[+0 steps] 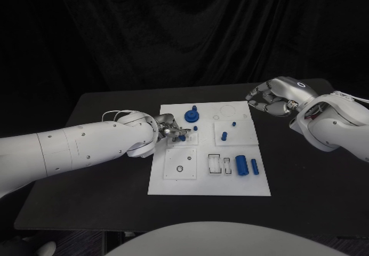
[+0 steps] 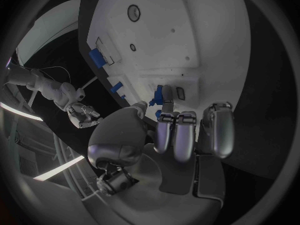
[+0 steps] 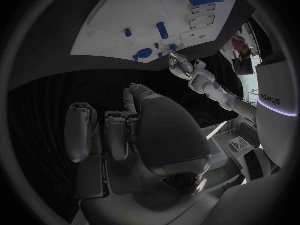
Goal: Assemble the parts on the task board
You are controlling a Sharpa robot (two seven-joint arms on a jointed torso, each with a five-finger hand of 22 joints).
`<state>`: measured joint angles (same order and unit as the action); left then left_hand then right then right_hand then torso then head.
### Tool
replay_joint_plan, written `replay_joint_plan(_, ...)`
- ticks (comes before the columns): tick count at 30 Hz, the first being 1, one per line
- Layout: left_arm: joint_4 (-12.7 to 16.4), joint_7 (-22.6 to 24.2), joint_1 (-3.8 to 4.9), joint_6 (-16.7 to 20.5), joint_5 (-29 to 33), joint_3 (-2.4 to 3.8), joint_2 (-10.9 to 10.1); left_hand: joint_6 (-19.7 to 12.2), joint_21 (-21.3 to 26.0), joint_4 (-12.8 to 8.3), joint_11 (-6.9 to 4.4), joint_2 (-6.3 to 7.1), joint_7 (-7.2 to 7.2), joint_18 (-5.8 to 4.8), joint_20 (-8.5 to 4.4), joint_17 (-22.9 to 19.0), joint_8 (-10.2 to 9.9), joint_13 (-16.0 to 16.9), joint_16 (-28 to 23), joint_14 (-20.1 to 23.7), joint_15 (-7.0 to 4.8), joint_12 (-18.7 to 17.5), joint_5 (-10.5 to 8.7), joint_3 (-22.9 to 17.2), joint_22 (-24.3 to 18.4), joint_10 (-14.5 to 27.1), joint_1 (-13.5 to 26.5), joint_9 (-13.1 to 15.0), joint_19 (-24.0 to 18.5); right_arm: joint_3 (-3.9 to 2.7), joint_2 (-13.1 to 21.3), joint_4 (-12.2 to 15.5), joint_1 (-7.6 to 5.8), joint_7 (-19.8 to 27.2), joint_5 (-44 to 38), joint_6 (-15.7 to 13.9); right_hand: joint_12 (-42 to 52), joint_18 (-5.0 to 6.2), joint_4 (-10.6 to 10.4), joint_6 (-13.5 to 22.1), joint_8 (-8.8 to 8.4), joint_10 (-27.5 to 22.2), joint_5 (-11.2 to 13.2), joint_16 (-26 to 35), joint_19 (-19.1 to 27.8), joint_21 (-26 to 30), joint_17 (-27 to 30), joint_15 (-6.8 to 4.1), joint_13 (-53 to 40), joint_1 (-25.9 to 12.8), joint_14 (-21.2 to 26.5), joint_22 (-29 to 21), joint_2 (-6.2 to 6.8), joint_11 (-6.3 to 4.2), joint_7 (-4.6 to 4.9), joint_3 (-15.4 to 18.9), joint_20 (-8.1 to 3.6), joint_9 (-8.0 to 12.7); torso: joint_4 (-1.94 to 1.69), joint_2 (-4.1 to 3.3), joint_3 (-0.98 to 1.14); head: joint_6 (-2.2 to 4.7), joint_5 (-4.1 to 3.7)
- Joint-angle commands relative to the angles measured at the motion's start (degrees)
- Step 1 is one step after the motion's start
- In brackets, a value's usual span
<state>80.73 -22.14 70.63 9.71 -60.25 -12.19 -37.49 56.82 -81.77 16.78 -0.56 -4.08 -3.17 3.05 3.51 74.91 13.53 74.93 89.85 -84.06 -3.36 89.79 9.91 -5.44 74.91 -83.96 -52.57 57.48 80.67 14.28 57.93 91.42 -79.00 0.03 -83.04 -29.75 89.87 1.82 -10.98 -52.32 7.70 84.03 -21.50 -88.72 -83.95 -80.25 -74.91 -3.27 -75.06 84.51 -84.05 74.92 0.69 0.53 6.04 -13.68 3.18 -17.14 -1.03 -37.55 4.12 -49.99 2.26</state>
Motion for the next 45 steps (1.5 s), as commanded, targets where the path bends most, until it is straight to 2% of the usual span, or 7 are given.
replay_joint_plan(1, -0.03, 1.93, -0.13, -0.03, 0.42, 0.04, 0.15, -0.20, 0.37, -0.04, 0.30, -0.52, -0.44, 0.27, 0.04, 15.09, -0.39, 15.07, 0.15, -5.94, 0.45, 0.21, 0.45, 0.34, 5.39, -6.04, 0.02, 0.08, -0.43, -0.04, 0.02, -0.01, 0.15, -0.98, -0.10, 0.40, 0.13, 0.70, -0.07, -0.21, -0.30, 5.97, -0.20, 0.23, -1.26, 0.30, -13.64, 0.36, -14.94, 0.38, -5.43, 11.75, -0.23, 0.16, 0.10, -0.27, 0.25, 0.03, 0.03, 0.07, 0.01, -0.01, 0.03)
replay_joint_plan(14, -0.26, 2.55, -0.13, 0.32, 0.42, 0.04, 0.15, 0.21, 0.38, -0.10, 0.21, -1.46, -0.25, 0.25, 0.08, 15.09, 0.28, 15.07, 0.15, -5.94, 0.45, 0.21, 2.47, 0.90, 5.63, -6.04, -0.76, 1.52, -0.38, -0.04, 0.02, -0.04, 0.16, -0.91, -0.10, 0.38, 0.13, 0.75, -0.02, -0.20, -0.33, 5.97, -0.22, 0.37, -1.16, 0.52, -13.51, 0.33, -14.94, 0.38, -5.38, 11.68, -0.27, 0.12, 0.06, -0.35, 0.24, 0.03, 0.04, 0.05, 0.03, -0.01, 0.06)
replay_joint_plan(20, -0.33, 2.10, -0.13, -0.39, 0.42, 0.04, 0.15, -0.32, 0.39, -0.11, 0.09, -1.88, -0.07, 0.24, -0.01, 15.09, 1.31, 15.07, 0.15, -5.94, 0.35, 0.21, 4.25, 1.37, 5.88, -6.04, -1.90, 4.12, -0.30, -0.04, 0.01, -0.04, 0.16, -0.96, -0.10, 0.52, 0.13, 0.78, 0.00, -0.17, -0.35, 5.97, -0.24, 0.44, -1.11, 0.62, -13.45, 0.32, -14.94, 0.38, -5.36, 11.65, -0.28, 0.10, 0.04, -0.38, 0.23, 0.04, 0.02, 0.05, 0.02, -0.01, 0.07)
replay_joint_plan(27, -0.40, 1.79, -0.14, -0.98, 0.42, 0.04, 0.15, -0.47, 0.37, -0.16, -0.33, -2.12, 0.45, 0.20, -0.30, 15.09, 3.71, 15.07, 0.15, -5.94, 0.01, 0.21, 6.38, 1.79, 6.28, -6.04, -3.65, 8.61, -0.09, -0.04, -0.04, -0.08, 0.18, -0.98, -0.10, 0.67, 0.13, 0.78, 0.01, -0.17, -0.36, 5.97, -0.24, 0.44, -1.11, 0.62, -13.45, 0.31, -14.94, 0.38, -5.35, 11.65, -0.29, 0.09, 0.04, -0.40, 0.23, 0.04, 0.03, 0.08, 0.02, -0.01, 0.12)
replay_joint_plan(32, -0.44, 1.77, -0.14, -1.29, 0.42, 0.04, 0.19, -1.39, 0.50, -0.23, -0.57, -2.16, 0.67, 0.20, -0.54, 15.09, 4.93, 15.07, 0.15, -5.94, -0.21, 0.21, 9.86, 1.46, 6.48, -6.04, -5.39, 11.50, -0.05, -0.04, -0.06, -0.07, 0.19, -1.11, -0.10, 0.91, 0.13, 0.79, 0.02, -0.17, -0.37, 5.97, -0.25, 0.51, -1.09, 0.67, -13.38, 0.30, -14.94, 0.37, -5.33, 11.63, -0.30, 0.08, 0.03, -0.42, 0.22, 0.04, 0.02, 0.06, 0.03, -0.01, 0.15)
replay_joint_plan(37, -0.43, 1.83, -0.14, -1.59, 0.42, 0.04, 0.21, -1.40, 0.43, -0.33, -0.66, -2.00, 0.78, 0.16, -0.60, 15.09, 5.41, 15.07, 0.15, -5.94, -0.28, 0.21, 10.76, 1.22, 6.66, -6.04, -6.12, 12.44, 0.09, -0.04, -0.07, -0.05, 0.19, -1.18, -0.10, 0.99, 0.13, 0.81, 0.03, -0.18, -0.38, 5.97, -0.25, 0.60, -1.04, 0.76, -13.30, 0.29, -14.94, 0.35, -5.30, 11.60, -0.31, 0.07, 0.03, -0.44, 0.21, 0.04, 0.02, 0.04, 0.02, -0.01, 0.22)
replay_joint_plan(45, -0.38, 2.88, -0.15, -1.33, 0.42, 0.04, 0.26, -1.34, 0.49, -0.30, -0.74, -1.83, 0.87, 0.17, -0.65, 15.09, 5.96, 15.07, 0.15, -5.94, -0.34, 0.21, 10.86, 1.14, 6.69, -6.04, -6.51, 13.36, 0.08, -0.04, -0.08, -0.03, 0.19, -1.17, -0.10, 0.94, 0.13, 0.83, 0.04, -0.18, -0.39, 5.97, -0.25, 0.68, -1.00, 0.85, -13.22, 0.28, -14.94, 0.34, -5.27, 11.57, -0.31, 0.06, 0.02, -0.46, 0.20, 0.04, 0.02, 0.05, 0.04, -0.01, 0.31)
